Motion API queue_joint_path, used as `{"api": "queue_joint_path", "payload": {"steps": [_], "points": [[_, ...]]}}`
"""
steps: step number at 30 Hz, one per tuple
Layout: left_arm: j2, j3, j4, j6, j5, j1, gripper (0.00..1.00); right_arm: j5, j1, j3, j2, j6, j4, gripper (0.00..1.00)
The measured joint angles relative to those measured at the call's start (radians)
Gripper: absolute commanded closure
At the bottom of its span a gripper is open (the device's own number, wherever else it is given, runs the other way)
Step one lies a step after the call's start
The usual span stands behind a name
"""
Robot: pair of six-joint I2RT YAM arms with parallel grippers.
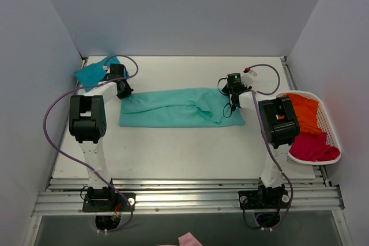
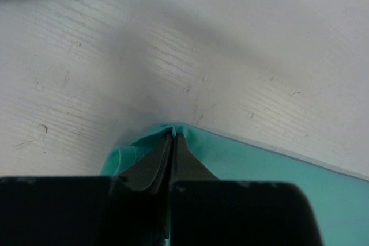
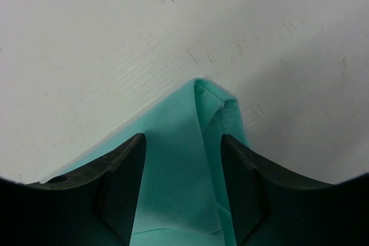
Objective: Fold and stack the t-shirts
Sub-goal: Fold the tshirt
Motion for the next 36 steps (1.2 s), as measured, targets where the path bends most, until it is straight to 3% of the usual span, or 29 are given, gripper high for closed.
{"api": "queue_joint_path", "payload": {"steps": [6,11,14,16,26,36], "points": [[0.002,0.019,-0.007,0.000,0.006,0.000,0.98,-0.002,0.000,0.000,0.007,0.001,0.022,0.77],[0.006,0.032,-0.007,0.000,0.014,0.002,0.98,-0.005,0.000,0.008,0.033,0.000,0.027,0.80],[0.016,0.039,-0.008,0.000,0.022,0.005,0.98,-0.004,-0.002,0.019,0.052,-0.001,0.033,0.89],[0.020,0.040,-0.009,0.000,0.027,0.008,0.98,-0.008,-0.005,0.023,0.058,-0.002,0.038,1.00],[0.039,0.131,-0.034,-0.001,0.062,0.040,0.98,-0.022,-0.034,0.109,0.065,-0.002,0.020,1.00],[0.216,0.409,-0.079,-0.032,0.182,0.106,0.98,-0.073,-0.065,0.290,0.193,-0.003,0.005,1.00]]}}
